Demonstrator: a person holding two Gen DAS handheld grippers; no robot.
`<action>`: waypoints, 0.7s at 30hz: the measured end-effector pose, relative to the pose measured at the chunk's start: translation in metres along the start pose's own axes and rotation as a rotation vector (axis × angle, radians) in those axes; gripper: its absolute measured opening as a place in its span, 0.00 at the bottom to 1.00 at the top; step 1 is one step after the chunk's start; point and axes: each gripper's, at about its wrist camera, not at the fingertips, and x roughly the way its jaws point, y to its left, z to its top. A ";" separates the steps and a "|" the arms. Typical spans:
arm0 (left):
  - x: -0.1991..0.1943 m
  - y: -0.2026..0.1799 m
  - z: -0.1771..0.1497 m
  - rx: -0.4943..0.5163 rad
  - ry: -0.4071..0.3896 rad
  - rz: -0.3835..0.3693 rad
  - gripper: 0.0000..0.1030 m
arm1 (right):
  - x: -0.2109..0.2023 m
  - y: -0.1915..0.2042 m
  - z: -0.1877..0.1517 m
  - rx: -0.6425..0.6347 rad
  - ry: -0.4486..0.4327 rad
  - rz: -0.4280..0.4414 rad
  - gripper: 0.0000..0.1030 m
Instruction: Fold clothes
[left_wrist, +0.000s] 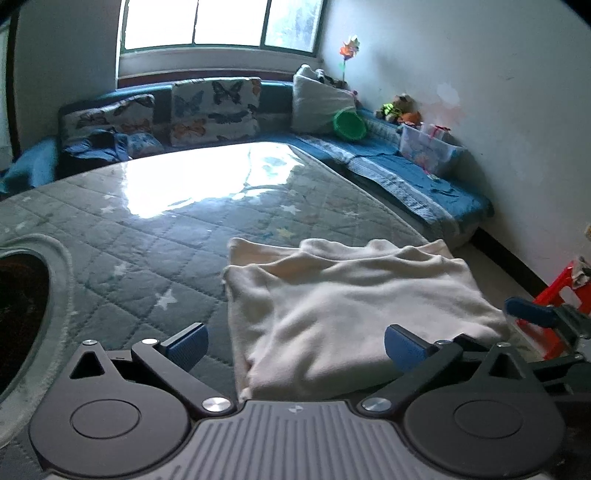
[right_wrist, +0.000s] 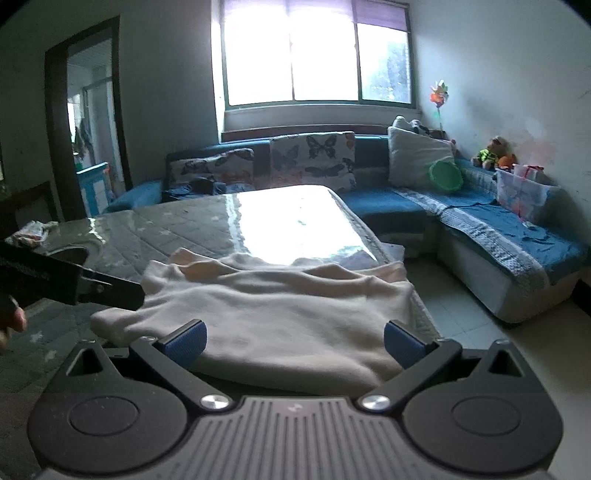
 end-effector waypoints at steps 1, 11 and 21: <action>-0.001 0.001 -0.001 0.002 0.000 0.008 1.00 | -0.001 0.002 0.000 -0.003 -0.006 0.003 1.00; -0.006 0.014 -0.010 -0.026 0.042 0.026 1.00 | -0.004 0.018 0.000 -0.039 0.012 -0.008 1.00; -0.002 0.008 -0.021 0.007 0.105 0.080 1.00 | -0.001 0.027 -0.006 -0.024 0.068 -0.032 1.00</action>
